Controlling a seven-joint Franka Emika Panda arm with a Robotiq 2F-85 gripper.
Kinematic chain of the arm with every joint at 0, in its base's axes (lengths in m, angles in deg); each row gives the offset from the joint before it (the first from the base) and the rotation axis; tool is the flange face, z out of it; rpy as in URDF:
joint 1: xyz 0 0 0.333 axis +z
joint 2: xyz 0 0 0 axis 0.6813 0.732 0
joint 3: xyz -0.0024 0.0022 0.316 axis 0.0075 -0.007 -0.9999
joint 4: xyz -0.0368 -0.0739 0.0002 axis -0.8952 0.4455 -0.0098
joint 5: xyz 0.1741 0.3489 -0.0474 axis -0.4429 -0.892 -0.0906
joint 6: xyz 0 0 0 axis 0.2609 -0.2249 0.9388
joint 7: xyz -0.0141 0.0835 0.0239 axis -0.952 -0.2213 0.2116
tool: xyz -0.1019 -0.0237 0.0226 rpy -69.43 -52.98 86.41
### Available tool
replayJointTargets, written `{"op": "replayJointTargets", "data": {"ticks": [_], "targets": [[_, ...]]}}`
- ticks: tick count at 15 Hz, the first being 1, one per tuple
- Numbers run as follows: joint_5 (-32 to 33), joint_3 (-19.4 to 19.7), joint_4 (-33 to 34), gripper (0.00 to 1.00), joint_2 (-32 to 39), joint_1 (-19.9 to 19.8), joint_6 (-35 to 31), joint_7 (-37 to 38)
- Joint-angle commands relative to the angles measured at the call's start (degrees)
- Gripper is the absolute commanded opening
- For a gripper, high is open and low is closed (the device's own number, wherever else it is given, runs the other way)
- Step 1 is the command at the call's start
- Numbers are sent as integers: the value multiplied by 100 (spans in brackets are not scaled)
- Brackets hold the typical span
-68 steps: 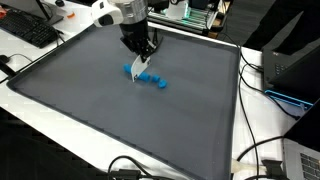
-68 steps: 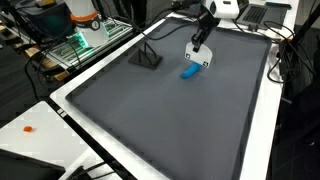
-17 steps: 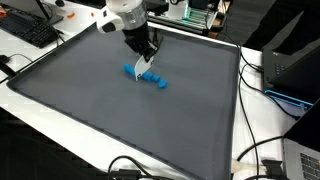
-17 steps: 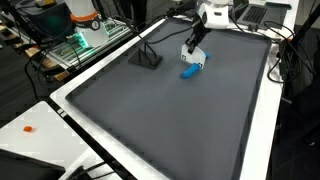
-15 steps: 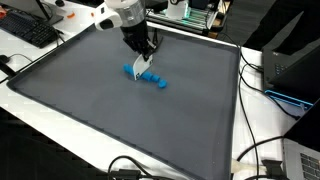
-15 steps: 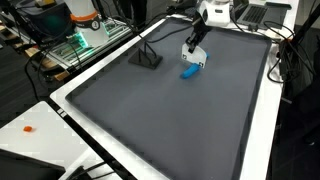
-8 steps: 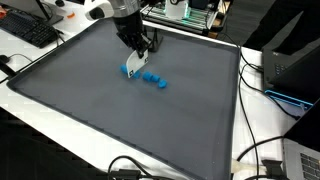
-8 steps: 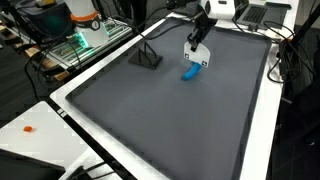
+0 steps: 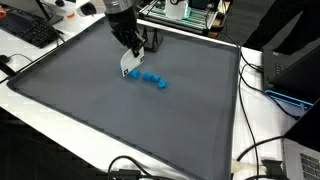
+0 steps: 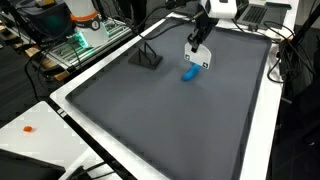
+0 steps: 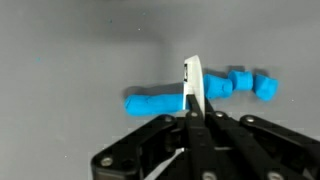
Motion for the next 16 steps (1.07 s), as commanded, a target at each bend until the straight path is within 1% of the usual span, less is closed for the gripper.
{"op": "replayJointTargets", "data": {"ticks": [1, 14, 16], "targets": [[1, -19, 38, 1, -39, -84, 170, -55], [332, 39, 202, 1, 235, -108, 191, -223], [392, 52, 201, 1, 300, -101, 110, -264]]}}
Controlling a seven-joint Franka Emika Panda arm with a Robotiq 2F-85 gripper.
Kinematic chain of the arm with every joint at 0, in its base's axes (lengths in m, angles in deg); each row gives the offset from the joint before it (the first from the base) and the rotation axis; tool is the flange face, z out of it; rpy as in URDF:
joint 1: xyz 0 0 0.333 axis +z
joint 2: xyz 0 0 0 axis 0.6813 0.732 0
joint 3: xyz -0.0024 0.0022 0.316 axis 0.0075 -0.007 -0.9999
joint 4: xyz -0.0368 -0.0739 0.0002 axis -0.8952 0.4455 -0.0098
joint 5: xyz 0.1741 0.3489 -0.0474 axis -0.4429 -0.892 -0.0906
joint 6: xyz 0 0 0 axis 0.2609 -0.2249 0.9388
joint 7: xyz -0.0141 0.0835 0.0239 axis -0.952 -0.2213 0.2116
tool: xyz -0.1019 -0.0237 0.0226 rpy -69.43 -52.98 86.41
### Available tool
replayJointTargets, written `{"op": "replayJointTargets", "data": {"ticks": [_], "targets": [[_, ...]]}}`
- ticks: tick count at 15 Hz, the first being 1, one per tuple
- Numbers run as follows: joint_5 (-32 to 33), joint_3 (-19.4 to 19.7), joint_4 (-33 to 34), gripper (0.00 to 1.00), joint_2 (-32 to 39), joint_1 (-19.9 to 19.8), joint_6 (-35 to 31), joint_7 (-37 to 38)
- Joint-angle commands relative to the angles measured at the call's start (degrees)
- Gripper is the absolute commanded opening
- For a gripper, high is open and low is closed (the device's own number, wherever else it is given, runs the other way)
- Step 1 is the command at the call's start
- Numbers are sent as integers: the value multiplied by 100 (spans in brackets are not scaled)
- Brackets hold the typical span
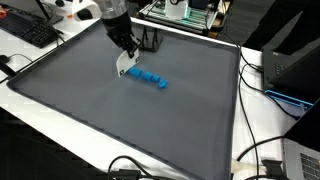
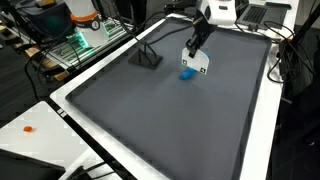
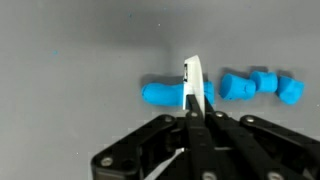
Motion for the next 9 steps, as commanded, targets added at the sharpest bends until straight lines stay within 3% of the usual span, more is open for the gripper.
{"op": "replayJointTargets", "data": {"ticks": [1, 9], "targets": [[138, 2, 84, 1, 159, -41, 45, -144], [107, -20, 72, 1, 381, -63, -2, -283]]}}
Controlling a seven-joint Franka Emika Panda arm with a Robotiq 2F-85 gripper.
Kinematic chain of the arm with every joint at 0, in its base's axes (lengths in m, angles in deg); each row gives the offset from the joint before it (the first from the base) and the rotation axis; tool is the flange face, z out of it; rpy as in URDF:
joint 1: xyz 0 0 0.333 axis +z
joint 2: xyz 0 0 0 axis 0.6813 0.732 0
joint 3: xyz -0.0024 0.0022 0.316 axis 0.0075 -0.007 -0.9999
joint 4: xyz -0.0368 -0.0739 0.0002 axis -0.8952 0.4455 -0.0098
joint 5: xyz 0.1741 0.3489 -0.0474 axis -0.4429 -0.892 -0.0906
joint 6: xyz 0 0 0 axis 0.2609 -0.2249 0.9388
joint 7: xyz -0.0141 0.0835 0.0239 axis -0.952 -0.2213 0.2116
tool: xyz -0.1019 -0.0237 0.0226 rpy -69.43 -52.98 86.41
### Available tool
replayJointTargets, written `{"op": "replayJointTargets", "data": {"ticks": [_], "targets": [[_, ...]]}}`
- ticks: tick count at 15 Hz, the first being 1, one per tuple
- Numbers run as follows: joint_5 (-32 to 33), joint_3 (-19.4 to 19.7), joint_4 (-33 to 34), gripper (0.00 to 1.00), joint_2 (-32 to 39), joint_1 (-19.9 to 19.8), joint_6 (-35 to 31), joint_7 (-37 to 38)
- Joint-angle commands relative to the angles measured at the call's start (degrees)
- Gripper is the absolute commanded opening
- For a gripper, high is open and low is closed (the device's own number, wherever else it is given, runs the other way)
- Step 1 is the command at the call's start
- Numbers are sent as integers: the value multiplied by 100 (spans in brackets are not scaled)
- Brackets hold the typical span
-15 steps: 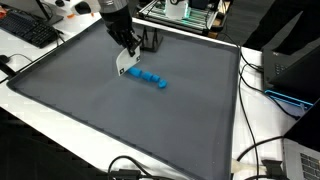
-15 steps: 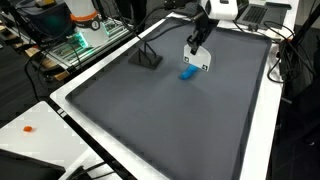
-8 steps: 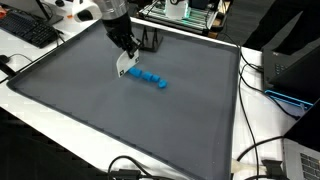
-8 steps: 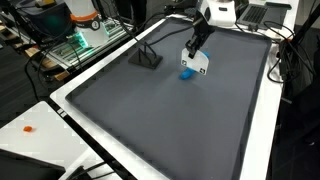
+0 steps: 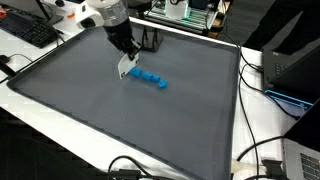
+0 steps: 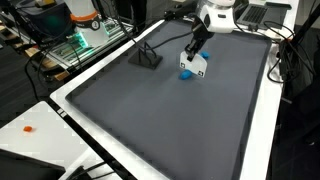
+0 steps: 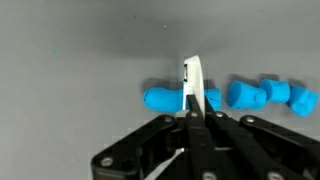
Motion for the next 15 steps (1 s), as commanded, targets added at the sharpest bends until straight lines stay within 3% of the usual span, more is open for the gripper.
{"op": "replayJointTargets", "data": {"ticks": [1, 15], "targets": [[40, -27, 17, 1, 214, -61, -9, -114], [-319, -113, -76, 1, 242, -127, 466, -41]]}}
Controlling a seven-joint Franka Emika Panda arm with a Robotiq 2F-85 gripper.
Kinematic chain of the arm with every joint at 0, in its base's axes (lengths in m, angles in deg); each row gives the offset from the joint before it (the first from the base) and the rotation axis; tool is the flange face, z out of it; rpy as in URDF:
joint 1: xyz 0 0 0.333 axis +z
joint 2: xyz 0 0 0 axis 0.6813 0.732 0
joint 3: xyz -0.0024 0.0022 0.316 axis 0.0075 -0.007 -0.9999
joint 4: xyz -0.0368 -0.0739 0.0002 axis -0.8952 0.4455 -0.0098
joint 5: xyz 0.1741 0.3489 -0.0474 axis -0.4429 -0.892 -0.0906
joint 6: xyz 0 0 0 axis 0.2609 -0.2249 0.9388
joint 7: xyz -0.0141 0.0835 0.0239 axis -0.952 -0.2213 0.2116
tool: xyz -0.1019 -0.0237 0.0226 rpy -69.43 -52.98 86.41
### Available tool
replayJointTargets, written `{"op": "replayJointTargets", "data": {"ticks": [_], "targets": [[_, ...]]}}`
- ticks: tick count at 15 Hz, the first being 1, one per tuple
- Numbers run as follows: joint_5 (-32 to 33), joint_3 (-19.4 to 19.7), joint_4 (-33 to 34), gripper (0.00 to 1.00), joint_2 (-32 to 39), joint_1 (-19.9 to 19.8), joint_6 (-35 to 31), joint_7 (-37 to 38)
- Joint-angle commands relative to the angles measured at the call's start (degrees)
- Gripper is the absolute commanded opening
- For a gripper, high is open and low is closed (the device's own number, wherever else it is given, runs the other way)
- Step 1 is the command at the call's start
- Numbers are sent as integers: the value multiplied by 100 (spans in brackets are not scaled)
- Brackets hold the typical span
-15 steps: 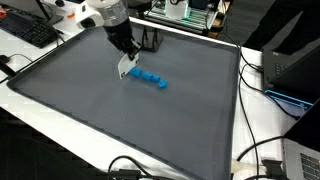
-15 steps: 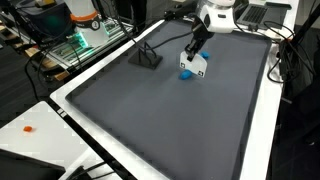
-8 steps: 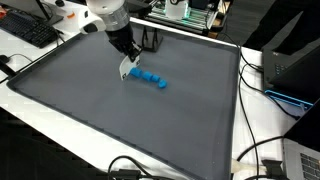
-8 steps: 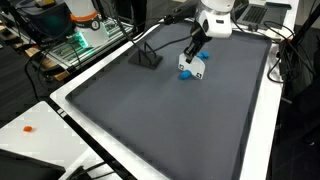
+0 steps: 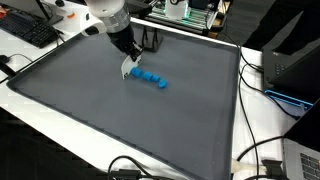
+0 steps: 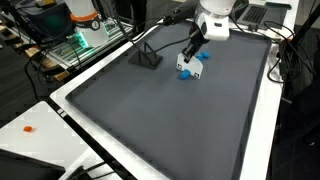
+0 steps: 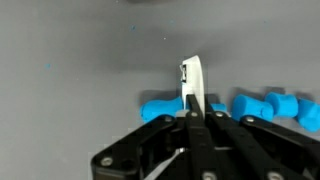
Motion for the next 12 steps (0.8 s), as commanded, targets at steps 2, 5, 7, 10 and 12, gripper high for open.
{"op": "replayJointTargets", "data": {"ticks": [2, 5, 7, 10, 12], "targets": [[-343, -128, -187, 1, -3, -115, 301, -32], [-453, -137, -202, 1, -58, -138, 322, -36], [-491, -130, -198, 1, -90, -139, 402, -27], [-483, -79, -204, 1, -150, -127, 512, 113], [-525, -69, -249, 1, -246, -129, 557, 219]]}}
